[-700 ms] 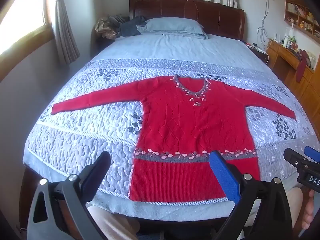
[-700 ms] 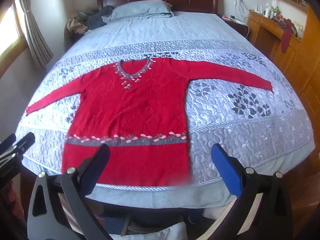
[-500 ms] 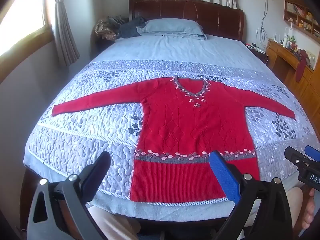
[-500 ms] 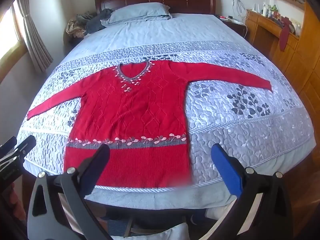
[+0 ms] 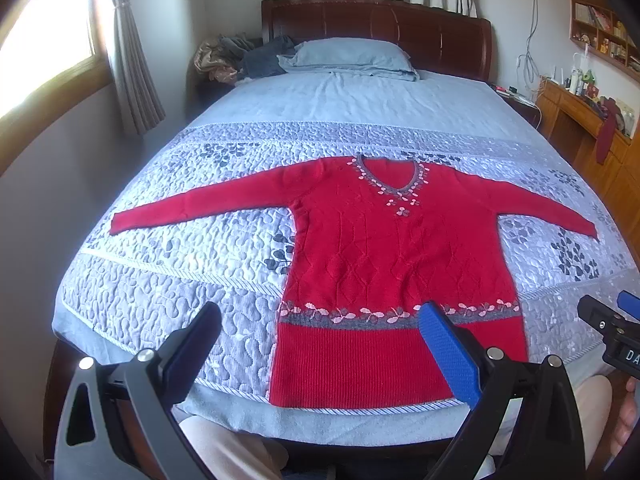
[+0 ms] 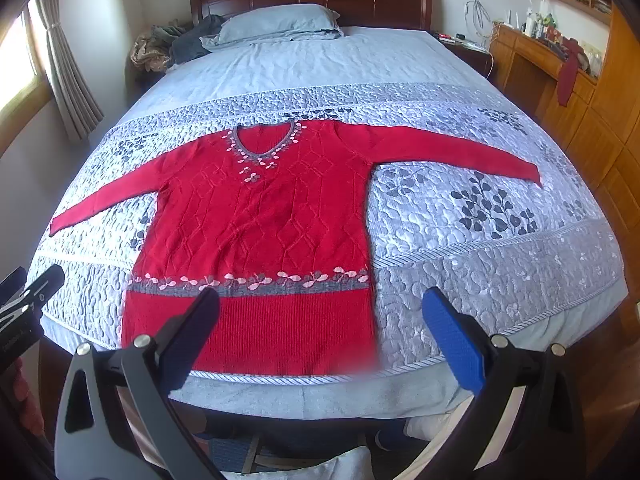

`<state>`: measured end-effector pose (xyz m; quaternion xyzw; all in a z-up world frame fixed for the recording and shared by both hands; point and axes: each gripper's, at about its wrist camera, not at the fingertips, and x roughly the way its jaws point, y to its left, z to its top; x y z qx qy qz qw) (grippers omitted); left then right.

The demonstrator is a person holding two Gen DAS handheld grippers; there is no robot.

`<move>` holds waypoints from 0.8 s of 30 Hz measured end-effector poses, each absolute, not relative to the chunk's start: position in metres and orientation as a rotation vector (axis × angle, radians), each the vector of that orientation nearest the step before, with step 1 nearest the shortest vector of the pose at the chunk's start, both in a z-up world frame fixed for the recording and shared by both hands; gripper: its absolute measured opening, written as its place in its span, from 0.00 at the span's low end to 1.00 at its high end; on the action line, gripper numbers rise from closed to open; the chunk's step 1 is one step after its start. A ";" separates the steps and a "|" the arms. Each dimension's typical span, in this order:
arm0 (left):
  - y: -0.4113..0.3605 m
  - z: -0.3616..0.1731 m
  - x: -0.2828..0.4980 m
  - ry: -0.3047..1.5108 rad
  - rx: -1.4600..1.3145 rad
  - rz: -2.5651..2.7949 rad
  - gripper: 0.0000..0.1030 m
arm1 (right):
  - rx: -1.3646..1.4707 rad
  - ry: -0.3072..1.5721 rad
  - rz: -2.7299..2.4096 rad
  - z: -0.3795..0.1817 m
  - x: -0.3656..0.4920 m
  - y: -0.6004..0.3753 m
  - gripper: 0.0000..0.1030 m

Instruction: Fold small clothes

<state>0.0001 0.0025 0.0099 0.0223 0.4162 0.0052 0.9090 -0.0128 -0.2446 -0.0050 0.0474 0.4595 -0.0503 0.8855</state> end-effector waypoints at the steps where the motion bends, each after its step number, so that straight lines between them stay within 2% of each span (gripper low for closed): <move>1: 0.002 0.009 0.000 0.860 0.048 0.009 0.96 | 0.099 0.955 -0.105 -0.005 -0.013 -0.244 0.97; 24: 0.000 0.008 0.001 0.859 0.060 0.009 0.96 | 0.102 0.964 -0.096 -0.007 -0.009 -0.247 0.97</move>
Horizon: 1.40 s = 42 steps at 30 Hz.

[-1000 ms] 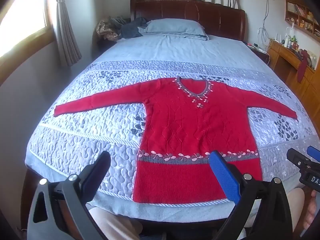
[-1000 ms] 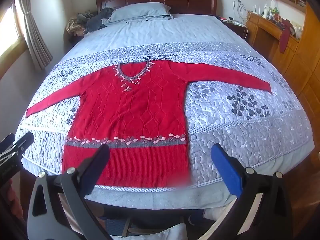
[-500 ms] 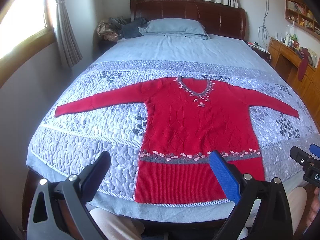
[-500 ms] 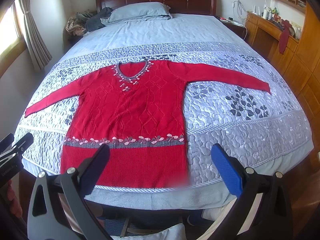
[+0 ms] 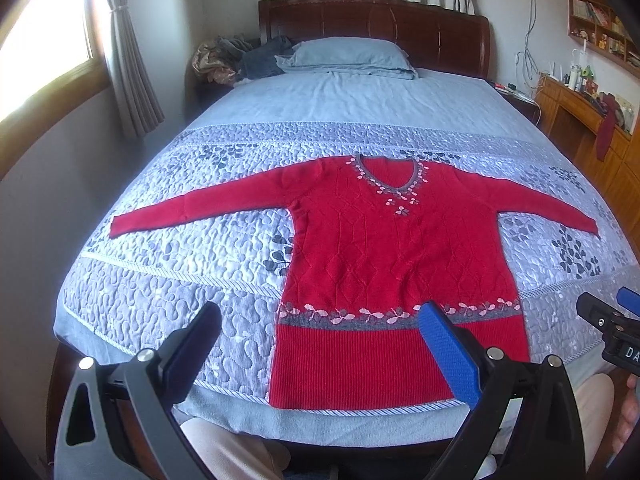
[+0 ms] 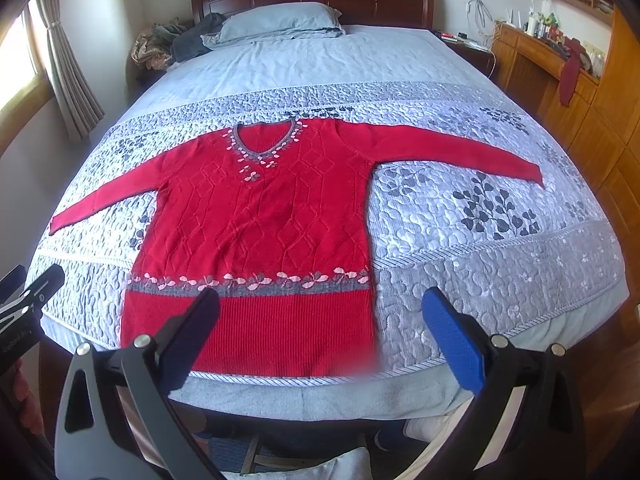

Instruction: Fold small clothes

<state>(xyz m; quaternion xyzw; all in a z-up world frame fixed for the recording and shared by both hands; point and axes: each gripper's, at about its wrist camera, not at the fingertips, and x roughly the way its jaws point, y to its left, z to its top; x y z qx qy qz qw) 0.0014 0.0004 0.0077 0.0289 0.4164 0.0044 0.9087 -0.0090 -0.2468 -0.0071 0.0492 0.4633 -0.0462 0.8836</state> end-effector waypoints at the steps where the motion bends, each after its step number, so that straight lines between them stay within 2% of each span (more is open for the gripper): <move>1: 0.000 0.008 0.002 0.860 0.061 0.009 0.96 | 0.103 0.965 -0.096 -0.007 -0.008 -0.247 0.97; 42: 0.000 -0.002 0.019 0.883 0.069 0.019 0.96 | 0.122 0.974 -0.096 -0.022 0.006 -0.254 0.97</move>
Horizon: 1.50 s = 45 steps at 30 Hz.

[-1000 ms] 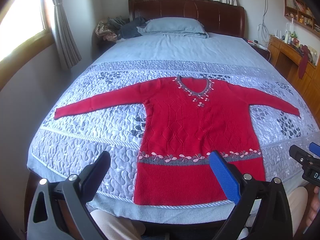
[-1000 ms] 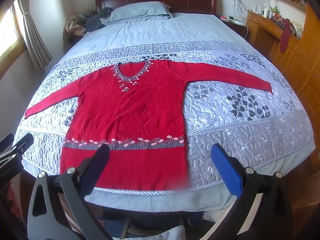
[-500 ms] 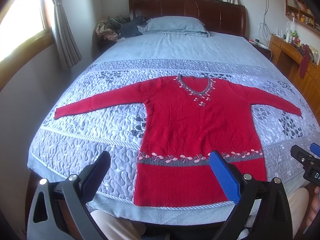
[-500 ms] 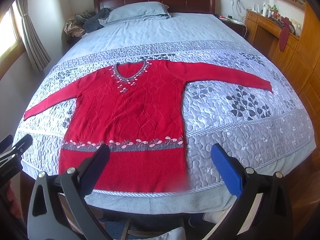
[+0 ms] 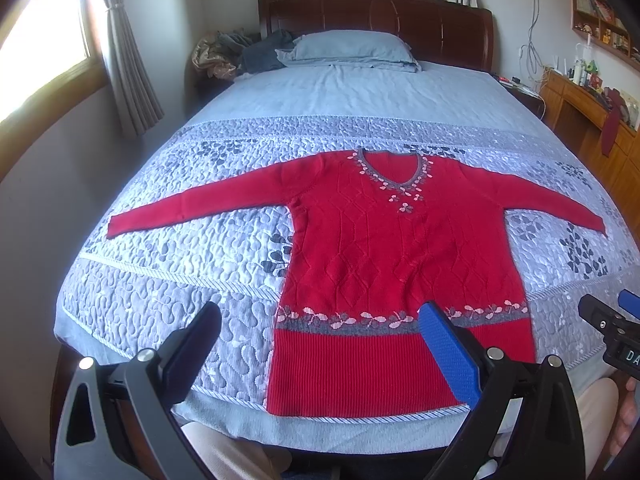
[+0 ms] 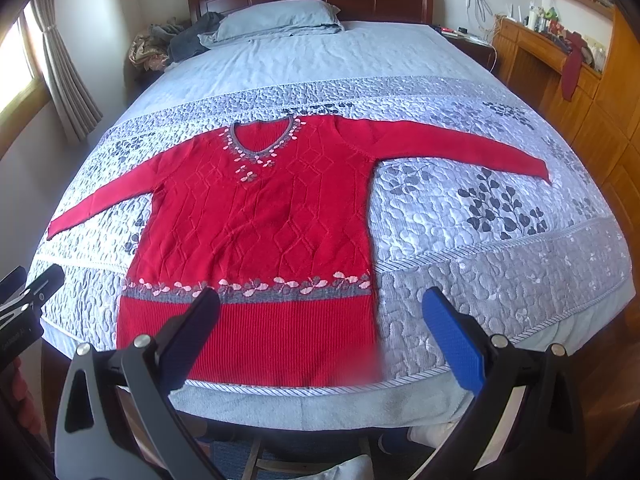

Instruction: Fold small clothes

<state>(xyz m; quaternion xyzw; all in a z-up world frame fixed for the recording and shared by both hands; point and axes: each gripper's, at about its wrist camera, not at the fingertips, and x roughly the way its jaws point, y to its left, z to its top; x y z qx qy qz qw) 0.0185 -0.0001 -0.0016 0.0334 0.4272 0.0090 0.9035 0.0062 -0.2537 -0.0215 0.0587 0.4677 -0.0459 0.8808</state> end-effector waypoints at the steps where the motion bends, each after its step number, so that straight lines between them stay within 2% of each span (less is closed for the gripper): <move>1: 0.000 -0.003 0.020 0.886 0.070 0.020 0.96 | 0.124 0.976 -0.095 -0.022 0.007 -0.254 0.97; 11: -0.011 -0.015 0.040 0.919 0.085 0.020 0.96 | 0.138 1.003 -0.074 -0.035 0.024 -0.266 0.97; 15: -0.025 -0.025 0.068 0.952 0.086 0.012 0.96 | 0.156 1.008 -0.099 -0.038 0.045 -0.311 0.97; 20: -0.070 -0.029 0.121 0.954 0.070 -0.019 0.96 | 0.244 1.054 -0.257 -0.046 0.093 -0.438 0.97; 26: -0.173 -0.031 0.207 0.929 0.072 -0.072 0.96 | 0.265 1.110 -0.426 -0.063 0.153 -0.592 0.97; 33: -0.280 -0.056 0.275 0.985 0.048 -0.168 0.96 | 0.534 1.222 -0.509 -0.126 0.208 -0.759 0.96; 35: -0.294 -0.065 0.280 0.988 0.067 -0.179 0.96 | 0.540 1.233 -0.536 -0.137 0.216 -0.781 0.90; 37: -0.300 -0.074 0.282 0.990 0.081 -0.177 0.96 | 0.582 1.263 -0.504 -0.154 0.225 -0.798 0.70; 41: -0.299 -0.095 0.293 1.017 0.117 -0.136 0.96 | 0.661 1.294 -0.483 -0.185 0.233 -0.812 0.69; 44: -0.289 -0.110 0.304 1.052 0.105 -0.099 0.96 | 0.661 1.289 -0.496 -0.193 0.234 -0.809 0.72; 45: -0.285 -0.114 0.305 1.056 0.102 -0.091 0.96 | 0.640 1.283 -0.501 -0.192 0.234 -0.807 0.68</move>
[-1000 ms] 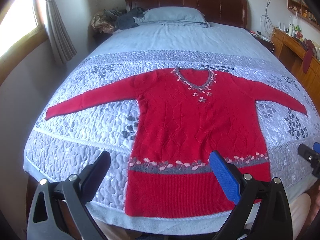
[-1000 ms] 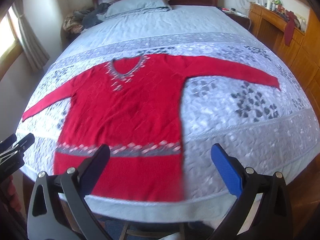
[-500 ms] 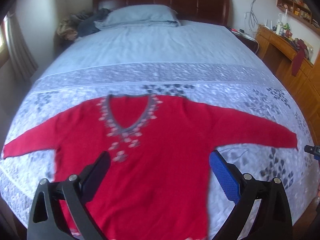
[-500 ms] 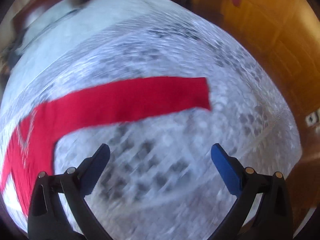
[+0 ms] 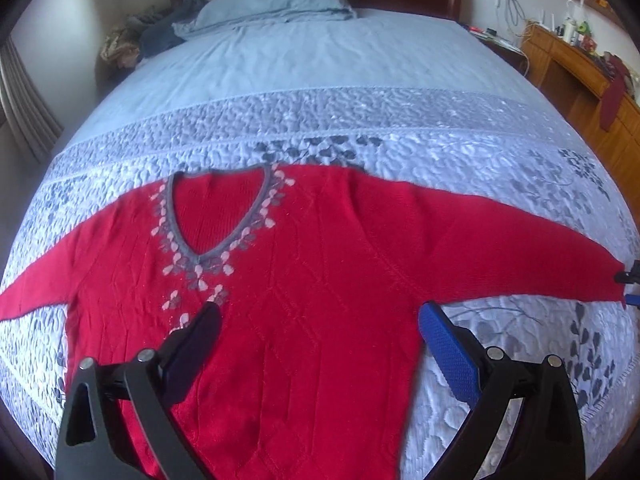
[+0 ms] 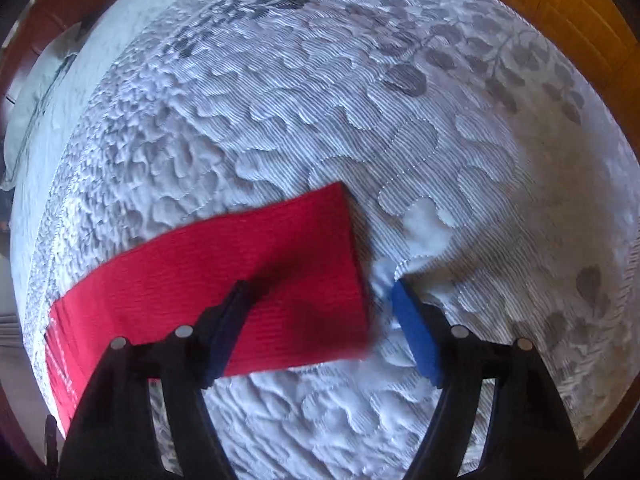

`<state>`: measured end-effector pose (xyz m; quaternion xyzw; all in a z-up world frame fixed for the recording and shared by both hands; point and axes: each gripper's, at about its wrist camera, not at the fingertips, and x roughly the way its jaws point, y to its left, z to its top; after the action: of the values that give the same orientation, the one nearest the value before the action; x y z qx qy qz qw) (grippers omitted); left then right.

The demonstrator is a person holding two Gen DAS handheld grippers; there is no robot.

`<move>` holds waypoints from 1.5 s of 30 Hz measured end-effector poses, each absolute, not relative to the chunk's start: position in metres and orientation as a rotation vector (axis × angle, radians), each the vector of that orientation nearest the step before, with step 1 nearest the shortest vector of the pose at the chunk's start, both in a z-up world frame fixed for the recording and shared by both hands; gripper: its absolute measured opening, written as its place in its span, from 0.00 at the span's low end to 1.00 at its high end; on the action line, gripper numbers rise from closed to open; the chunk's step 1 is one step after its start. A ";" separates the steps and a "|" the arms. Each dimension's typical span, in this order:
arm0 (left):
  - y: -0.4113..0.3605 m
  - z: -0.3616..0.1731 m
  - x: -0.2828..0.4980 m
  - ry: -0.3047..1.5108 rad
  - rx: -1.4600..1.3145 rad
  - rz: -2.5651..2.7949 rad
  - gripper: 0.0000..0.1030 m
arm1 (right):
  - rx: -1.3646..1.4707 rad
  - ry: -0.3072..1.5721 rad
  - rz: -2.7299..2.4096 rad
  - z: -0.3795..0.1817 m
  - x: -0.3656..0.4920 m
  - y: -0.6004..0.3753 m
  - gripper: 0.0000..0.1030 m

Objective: Fold small clothes
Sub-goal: 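Grasp the red sweater's sleeve cuff with the right gripper, then fold the held sleeve across the sweater body with the right gripper, release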

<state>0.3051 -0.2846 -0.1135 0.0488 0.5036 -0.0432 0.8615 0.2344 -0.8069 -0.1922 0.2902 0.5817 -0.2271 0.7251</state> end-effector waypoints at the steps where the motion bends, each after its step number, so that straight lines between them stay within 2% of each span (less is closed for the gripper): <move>1: -0.282 -0.116 0.306 1.059 0.104 -0.083 0.96 | 0.622 1.280 -0.500 -0.190 0.234 -0.805 0.59; 2: -0.278 -0.118 0.306 1.060 0.108 -0.077 0.96 | 0.592 1.276 -0.496 -0.185 0.235 -0.801 0.53; 4: -0.269 -0.121 0.306 1.060 0.113 -0.067 0.96 | 0.599 1.256 -0.458 -0.181 0.238 -0.799 0.06; 10: -0.227 -0.121 0.304 1.054 0.106 -0.029 0.96 | 0.496 1.113 -0.401 -0.126 0.245 -0.754 0.07; 16: -0.163 -0.122 0.306 1.069 0.047 0.057 0.96 | 0.319 1.096 -0.225 -0.085 0.284 -0.636 0.07; 30: -0.073 -0.132 0.327 1.103 -0.005 0.168 0.96 | 0.215 1.253 0.147 -0.145 0.385 -0.357 0.07; 32: -0.067 -0.134 0.331 1.110 -0.016 0.170 0.96 | 0.239 1.264 0.228 -0.150 0.392 -0.332 0.13; 33: -0.065 -0.136 0.332 1.116 -0.026 0.164 0.96 | 0.245 1.272 0.245 -0.154 0.394 -0.325 0.21; 34: -0.065 -0.137 0.334 1.121 -0.033 0.156 0.96 | 0.245 1.276 0.247 -0.154 0.394 -0.323 0.33; 35: -0.065 -0.139 0.335 1.126 -0.040 0.146 0.96 | 0.243 1.270 0.248 -0.154 0.393 -0.323 0.36; 37: -0.070 -0.141 0.337 1.131 -0.051 0.105 0.96 | 0.244 1.247 0.235 -0.151 0.387 -0.334 0.31; 42: -0.112 -0.151 0.347 1.174 -0.145 -0.127 0.95 | 0.283 1.213 0.130 -0.148 0.353 -0.403 0.30; 45: -0.142 -0.164 0.358 1.254 -0.264 -0.288 0.89 | 0.302 1.213 0.091 -0.152 0.329 -0.439 0.30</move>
<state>0.3577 -0.1418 -0.1641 -0.1229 0.5828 -0.1341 0.7920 0.3289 -0.4392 -0.1524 0.1413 0.5676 0.0426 0.8099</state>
